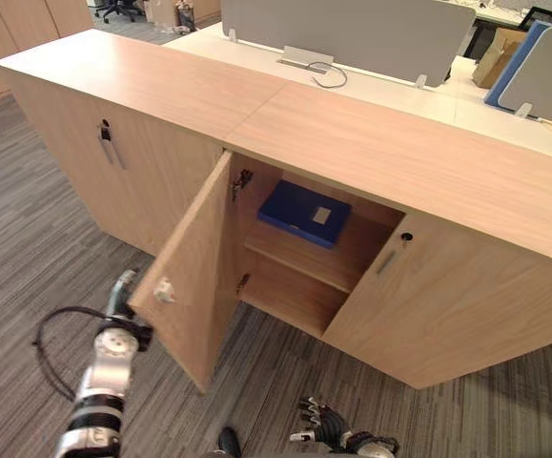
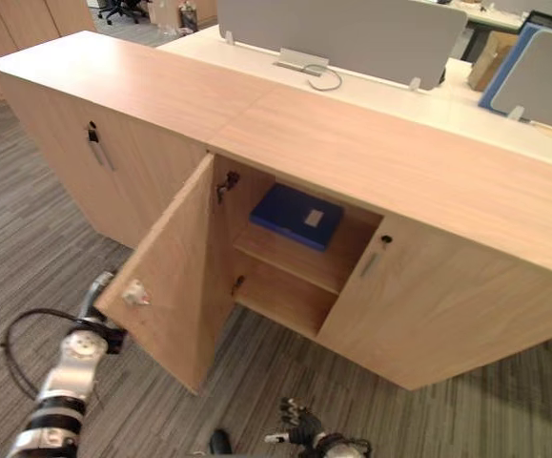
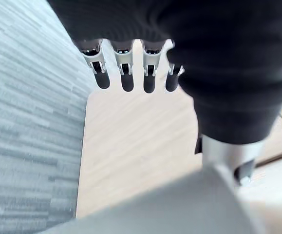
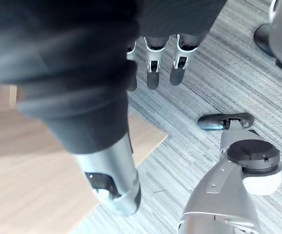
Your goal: Walk over to the cabinet, pick up the folder, carry it to the office cabinet, place the folder inside the office cabinet, then close the office cabinet door
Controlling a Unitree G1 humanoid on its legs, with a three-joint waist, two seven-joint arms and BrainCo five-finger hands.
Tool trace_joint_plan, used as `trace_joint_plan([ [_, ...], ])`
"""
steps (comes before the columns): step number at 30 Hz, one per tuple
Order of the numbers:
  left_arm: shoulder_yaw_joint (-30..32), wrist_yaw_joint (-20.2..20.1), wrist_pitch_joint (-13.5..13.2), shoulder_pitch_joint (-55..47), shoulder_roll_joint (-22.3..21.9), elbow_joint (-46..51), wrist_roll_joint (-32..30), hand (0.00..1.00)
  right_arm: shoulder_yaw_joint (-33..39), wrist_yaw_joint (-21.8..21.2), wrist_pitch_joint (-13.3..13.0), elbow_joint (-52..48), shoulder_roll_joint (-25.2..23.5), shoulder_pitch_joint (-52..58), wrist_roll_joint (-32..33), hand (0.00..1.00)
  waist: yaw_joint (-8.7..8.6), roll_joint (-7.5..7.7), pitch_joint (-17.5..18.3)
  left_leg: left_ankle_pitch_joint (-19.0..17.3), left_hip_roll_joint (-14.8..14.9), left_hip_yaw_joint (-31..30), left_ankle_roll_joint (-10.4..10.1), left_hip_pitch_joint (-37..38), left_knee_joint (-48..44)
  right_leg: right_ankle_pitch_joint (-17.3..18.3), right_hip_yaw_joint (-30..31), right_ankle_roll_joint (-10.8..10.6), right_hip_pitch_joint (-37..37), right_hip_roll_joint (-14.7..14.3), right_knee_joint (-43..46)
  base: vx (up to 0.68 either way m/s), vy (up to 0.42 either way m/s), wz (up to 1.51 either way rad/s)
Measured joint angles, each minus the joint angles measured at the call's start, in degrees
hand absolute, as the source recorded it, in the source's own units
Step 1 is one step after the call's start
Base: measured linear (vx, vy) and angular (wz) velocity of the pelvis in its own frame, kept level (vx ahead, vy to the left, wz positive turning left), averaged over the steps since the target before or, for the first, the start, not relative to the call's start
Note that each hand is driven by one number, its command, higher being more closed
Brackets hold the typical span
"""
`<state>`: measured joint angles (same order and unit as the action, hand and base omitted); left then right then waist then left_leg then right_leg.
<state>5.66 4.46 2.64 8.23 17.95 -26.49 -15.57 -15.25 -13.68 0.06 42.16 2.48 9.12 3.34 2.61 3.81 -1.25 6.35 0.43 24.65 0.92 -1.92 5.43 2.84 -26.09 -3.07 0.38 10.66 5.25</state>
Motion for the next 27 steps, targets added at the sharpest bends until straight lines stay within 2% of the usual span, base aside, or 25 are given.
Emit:
trace_joint_plan([
  [3, -6.7, -1.5, -0.1, 0.0, -3.0, 4.6, -1.3, 0.00, -1.6, 0.0, 0.0, -0.4, -0.7, -2.1, 0.0, 0.00, -0.48, -0.01, 0.3, 0.0, -0.1, -0.2, 0.0, -0.1, 0.0, -0.1, 0.0, -0.1, 0.0, 0.1, -0.2, 0.01, 0.003, 0.01],
  [6, -13.1, -2.6, -1.5, 0.1, -5.9, 8.3, -2.5, 0.00, -3.1, -0.1, 0.0, -1.2, -0.6, -2.8, 0.0, 0.00, -1.61, -0.39, 1.1, 0.0, 0.1, -0.6, 0.0, 0.0, 0.0, -0.1, -0.4, 0.0, 0.6, -0.3, -0.8, 0.02, -0.025, 0.03],
  [10, -22.5, -4.0, -3.0, 1.3, -9.4, 9.8, -2.1, 0.00, -4.6, -0.4, 0.2, 0.4, 0.3, -4.8, 0.0, 0.00, -1.99, -1.25, 1.4, 0.2, 0.2, -1.0, 0.1, -0.1, 0.0, 0.0, -0.6, 0.0, 0.7, -0.9, -1.1, 0.02, -0.036, 0.03],
  [12, -29.1, -6.4, -4.3, 2.3, -10.0, 10.6, -0.3, 0.00, -4.9, -0.3, 0.6, 2.8, 0.8, -6.8, 0.0, 0.00, -2.15, -1.98, 1.9, 0.3, 0.5, -1.7, 0.1, -0.1, 0.0, -0.1, -1.8, -0.1, 1.2, -1.2, -1.4, 0.02, -0.053, 0.14],
  [14, -32.2, -8.4, -5.6, 2.4, -10.7, 11.4, 0.8, 0.00, -4.9, -0.1, 0.6, 3.5, 0.9, -7.6, 0.0, 0.00, -2.33, -2.15, 2.0, 0.4, 0.8, -1.9, -0.1, -0.1, 0.0, -0.1, -2.1, -0.2, 1.6, -1.5, -1.7, 0.01, -0.046, 0.08],
  [20, -36.4, -11.6, -7.3, 2.6, -11.1, 10.6, 5.5, 0.00, -5.2, 0.4, 0.6, 3.8, 1.0, -8.2, 0.1, 0.00, -3.32, -2.11, 2.1, 0.8, 2.0, -0.8, -0.7, 0.3, 0.0, 0.0, -1.9, 0.0, 2.2, -2.7, -2.2, -0.01, -0.053, -0.07],
  [22, -36.0, -11.9, -8.4, 2.3, -11.1, 5.2, 7.1, 0.00, -5.2, 0.4, 0.6, 3.8, 1.4, -8.1, 0.1, 0.00, -3.60, -2.09, 2.2, 0.8, 2.6, 0.4, -0.8, 1.4, 0.0, 0.0, -0.7, 0.0, 2.7, -2.9, -2.4, -0.04, -0.031, -0.24],
  [23, -35.5, -11.9, -8.5, 2.0, -11.1, 3.3, 7.4, 0.00, -5.2, 0.5, 0.6, 3.8, 1.5, -8.1, 0.1, 0.00, -3.59, -2.11, 2.2, 0.8, 2.7, 0.7, -0.9, 1.6, 0.0, 0.0, -0.3, 0.0, 2.7, -3.0, -2.4, -0.05, -0.037, -0.32],
  [27, -26.6, -10.8, -8.6, -2.9, -11.5, -8.0, 9.9, 0.00, -4.5, 0.8, 0.6, 4.0, 1.9, -6.7, 0.2, 0.00, -4.64, -2.02, 2.3, 0.6, 3.8, 2.7, -1.3, 2.2, 0.0, -0.2, 1.4, 0.3, 2.4, -3.9, -2.7, -0.04, -0.042, -0.25],
])
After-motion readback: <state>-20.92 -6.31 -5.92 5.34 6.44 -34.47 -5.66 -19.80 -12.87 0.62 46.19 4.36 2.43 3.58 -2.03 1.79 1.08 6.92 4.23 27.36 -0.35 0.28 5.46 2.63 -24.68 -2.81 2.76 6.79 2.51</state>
